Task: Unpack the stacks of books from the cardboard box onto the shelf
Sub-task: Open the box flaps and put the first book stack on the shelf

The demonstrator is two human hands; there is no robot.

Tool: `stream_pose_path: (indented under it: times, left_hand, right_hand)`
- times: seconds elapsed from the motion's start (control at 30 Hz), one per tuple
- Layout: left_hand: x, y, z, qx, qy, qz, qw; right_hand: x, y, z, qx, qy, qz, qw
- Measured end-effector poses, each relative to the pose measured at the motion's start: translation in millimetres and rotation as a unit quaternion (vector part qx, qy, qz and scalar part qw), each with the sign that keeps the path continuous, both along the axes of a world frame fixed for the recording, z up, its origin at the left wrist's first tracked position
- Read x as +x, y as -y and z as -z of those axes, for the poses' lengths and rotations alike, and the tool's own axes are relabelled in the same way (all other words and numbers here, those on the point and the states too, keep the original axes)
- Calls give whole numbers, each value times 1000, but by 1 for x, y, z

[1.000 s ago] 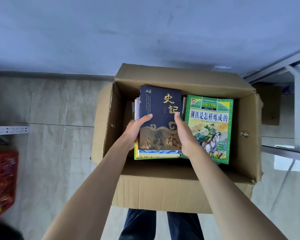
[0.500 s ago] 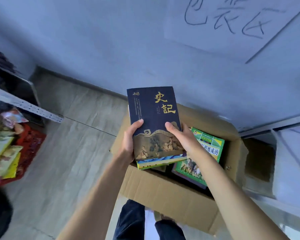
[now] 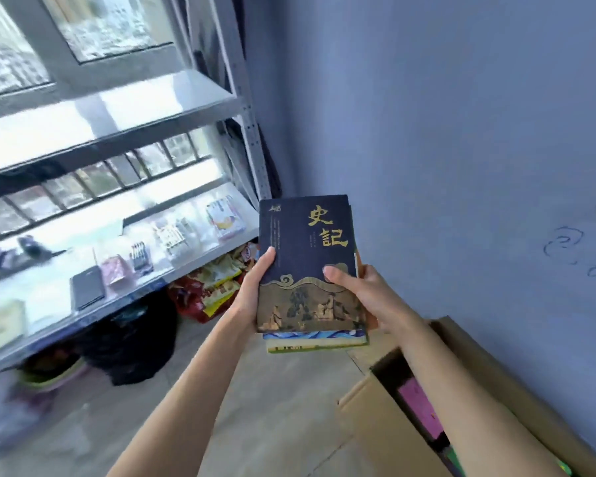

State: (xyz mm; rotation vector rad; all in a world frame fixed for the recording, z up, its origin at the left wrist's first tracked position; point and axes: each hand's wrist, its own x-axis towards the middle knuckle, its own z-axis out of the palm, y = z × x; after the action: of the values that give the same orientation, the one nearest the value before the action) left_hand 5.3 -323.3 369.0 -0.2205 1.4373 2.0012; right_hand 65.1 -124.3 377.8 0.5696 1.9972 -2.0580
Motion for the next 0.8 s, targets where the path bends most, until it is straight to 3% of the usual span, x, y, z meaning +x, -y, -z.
stream_pose_path:
  times: [0.3,0.6,0.8]
  left_hand:
    - [13,288,-106,-15,-113,-157,981]
    - [29,544,-135,-38,-145,-289,946]
    - [-1,679,-140,-46,-161,-346,923]
  right_hand:
    - [-61,279,-89,-72,-94,-178,977]
    - [-99,543,-122,-65,-127,-295,945]
    - [-144,681,-133,-45,-215,-351,910]
